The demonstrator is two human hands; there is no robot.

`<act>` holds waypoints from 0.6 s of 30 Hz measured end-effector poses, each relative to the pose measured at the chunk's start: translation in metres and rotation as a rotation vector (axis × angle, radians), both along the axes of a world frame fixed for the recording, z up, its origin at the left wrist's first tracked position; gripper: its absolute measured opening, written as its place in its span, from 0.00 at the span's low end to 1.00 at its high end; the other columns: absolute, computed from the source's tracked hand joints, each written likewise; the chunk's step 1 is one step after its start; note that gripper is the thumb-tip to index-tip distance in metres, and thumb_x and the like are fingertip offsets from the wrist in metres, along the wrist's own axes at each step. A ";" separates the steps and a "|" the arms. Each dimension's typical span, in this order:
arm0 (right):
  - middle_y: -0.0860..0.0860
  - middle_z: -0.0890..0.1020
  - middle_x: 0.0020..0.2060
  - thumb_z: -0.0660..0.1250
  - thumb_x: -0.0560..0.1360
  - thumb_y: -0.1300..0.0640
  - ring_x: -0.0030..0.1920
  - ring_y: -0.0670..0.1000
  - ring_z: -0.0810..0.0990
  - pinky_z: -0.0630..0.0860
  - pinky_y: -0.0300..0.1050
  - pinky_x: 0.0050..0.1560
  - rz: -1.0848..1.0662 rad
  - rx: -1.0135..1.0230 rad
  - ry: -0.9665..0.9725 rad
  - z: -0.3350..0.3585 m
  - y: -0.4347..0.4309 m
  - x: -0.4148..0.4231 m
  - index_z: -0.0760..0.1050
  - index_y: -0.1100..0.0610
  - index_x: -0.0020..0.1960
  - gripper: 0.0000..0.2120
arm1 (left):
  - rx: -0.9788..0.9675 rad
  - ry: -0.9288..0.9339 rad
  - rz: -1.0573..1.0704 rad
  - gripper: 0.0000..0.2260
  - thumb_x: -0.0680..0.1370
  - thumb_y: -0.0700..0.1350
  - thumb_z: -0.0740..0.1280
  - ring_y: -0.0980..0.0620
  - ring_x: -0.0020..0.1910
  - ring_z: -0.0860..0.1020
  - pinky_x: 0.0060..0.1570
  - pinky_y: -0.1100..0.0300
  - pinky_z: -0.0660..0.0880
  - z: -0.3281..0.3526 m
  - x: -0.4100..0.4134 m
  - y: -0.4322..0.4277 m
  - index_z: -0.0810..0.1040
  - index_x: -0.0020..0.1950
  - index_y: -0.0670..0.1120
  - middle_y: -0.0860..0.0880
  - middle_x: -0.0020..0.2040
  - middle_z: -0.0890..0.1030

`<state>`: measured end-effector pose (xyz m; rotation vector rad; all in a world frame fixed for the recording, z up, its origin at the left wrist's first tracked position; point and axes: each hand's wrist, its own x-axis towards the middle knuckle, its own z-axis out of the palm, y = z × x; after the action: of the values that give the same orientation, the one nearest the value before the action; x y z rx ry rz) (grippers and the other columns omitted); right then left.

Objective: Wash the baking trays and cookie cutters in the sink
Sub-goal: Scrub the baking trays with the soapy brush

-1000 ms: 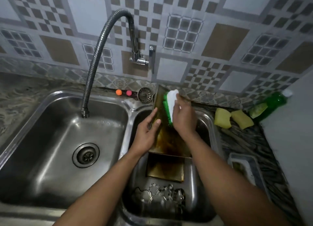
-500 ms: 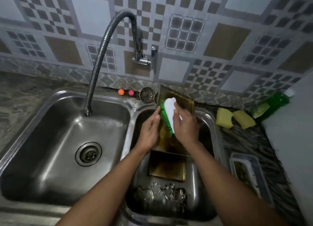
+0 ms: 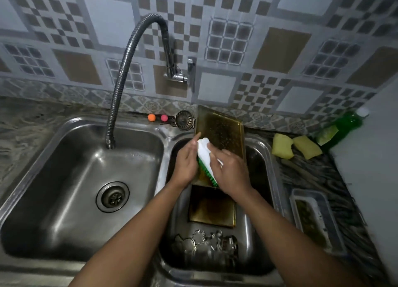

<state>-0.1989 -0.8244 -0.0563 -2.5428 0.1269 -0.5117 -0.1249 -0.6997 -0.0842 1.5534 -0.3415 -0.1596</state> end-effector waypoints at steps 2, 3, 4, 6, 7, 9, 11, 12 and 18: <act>0.51 0.82 0.44 0.57 0.79 0.46 0.43 0.56 0.82 0.79 0.51 0.39 0.093 -0.024 0.010 0.004 0.003 -0.011 0.76 0.47 0.66 0.19 | -0.007 0.023 0.025 0.18 0.86 0.44 0.51 0.70 0.63 0.74 0.58 0.76 0.67 0.003 0.004 -0.001 0.72 0.72 0.41 0.52 0.66 0.76; 0.49 0.82 0.44 0.58 0.78 0.46 0.43 0.55 0.82 0.79 0.50 0.38 0.124 -0.046 0.028 0.006 -0.002 -0.018 0.76 0.46 0.66 0.19 | 0.000 0.028 0.033 0.19 0.86 0.46 0.50 0.65 0.66 0.73 0.61 0.75 0.67 0.003 0.007 -0.001 0.72 0.73 0.43 0.51 0.68 0.76; 0.48 0.81 0.42 0.58 0.78 0.45 0.42 0.53 0.82 0.79 0.49 0.38 0.149 -0.081 0.042 0.006 -0.009 -0.024 0.77 0.45 0.66 0.18 | 0.002 0.025 0.046 0.20 0.87 0.47 0.50 0.60 0.69 0.72 0.65 0.73 0.66 0.001 0.008 0.001 0.72 0.73 0.44 0.50 0.69 0.75; 0.46 0.81 0.41 0.59 0.77 0.45 0.39 0.52 0.81 0.79 0.48 0.35 0.177 -0.137 0.079 0.005 -0.027 -0.032 0.78 0.44 0.65 0.18 | -0.008 0.003 0.079 0.19 0.87 0.46 0.50 0.56 0.70 0.72 0.70 0.66 0.66 -0.005 0.012 0.007 0.72 0.73 0.43 0.47 0.70 0.75; 0.46 0.82 0.41 0.59 0.77 0.45 0.38 0.51 0.81 0.78 0.48 0.35 0.165 -0.145 0.103 0.003 -0.035 -0.034 0.78 0.44 0.64 0.18 | -0.010 -0.013 0.085 0.18 0.87 0.45 0.51 0.55 0.71 0.72 0.71 0.62 0.67 -0.009 0.014 0.009 0.72 0.73 0.42 0.46 0.70 0.76; 0.47 0.84 0.45 0.60 0.77 0.45 0.40 0.51 0.82 0.78 0.47 0.37 0.101 -0.130 0.147 0.000 -0.047 -0.032 0.78 0.43 0.64 0.18 | 0.007 -0.065 0.067 0.18 0.86 0.45 0.52 0.55 0.71 0.72 0.72 0.58 0.67 -0.010 0.013 0.009 0.72 0.73 0.44 0.47 0.70 0.76; 0.47 0.84 0.47 0.61 0.77 0.45 0.43 0.50 0.83 0.79 0.47 0.40 0.070 -0.076 0.152 -0.002 -0.043 -0.028 0.77 0.43 0.65 0.18 | 0.029 -0.113 0.030 0.18 0.86 0.47 0.52 0.56 0.71 0.72 0.72 0.57 0.66 -0.008 0.012 0.002 0.73 0.72 0.47 0.49 0.70 0.75; 0.47 0.84 0.48 0.60 0.77 0.45 0.43 0.50 0.82 0.79 0.47 0.40 0.079 -0.043 0.149 -0.002 -0.034 -0.027 0.76 0.42 0.65 0.18 | 0.032 -0.127 0.014 0.18 0.86 0.48 0.52 0.56 0.71 0.72 0.72 0.56 0.66 -0.007 0.011 -0.002 0.72 0.72 0.47 0.49 0.70 0.76; 0.46 0.84 0.57 0.63 0.78 0.48 0.51 0.47 0.83 0.80 0.46 0.47 0.112 0.066 0.170 -0.001 -0.019 -0.042 0.78 0.43 0.65 0.16 | -0.034 -0.142 0.059 0.18 0.86 0.45 0.52 0.53 0.70 0.73 0.71 0.53 0.68 -0.002 0.011 -0.007 0.71 0.73 0.42 0.46 0.70 0.76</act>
<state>-0.2407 -0.8436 -0.0573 -2.5090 0.0616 -0.2439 -0.1144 -0.7067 -0.0867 1.5435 -0.4074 0.0031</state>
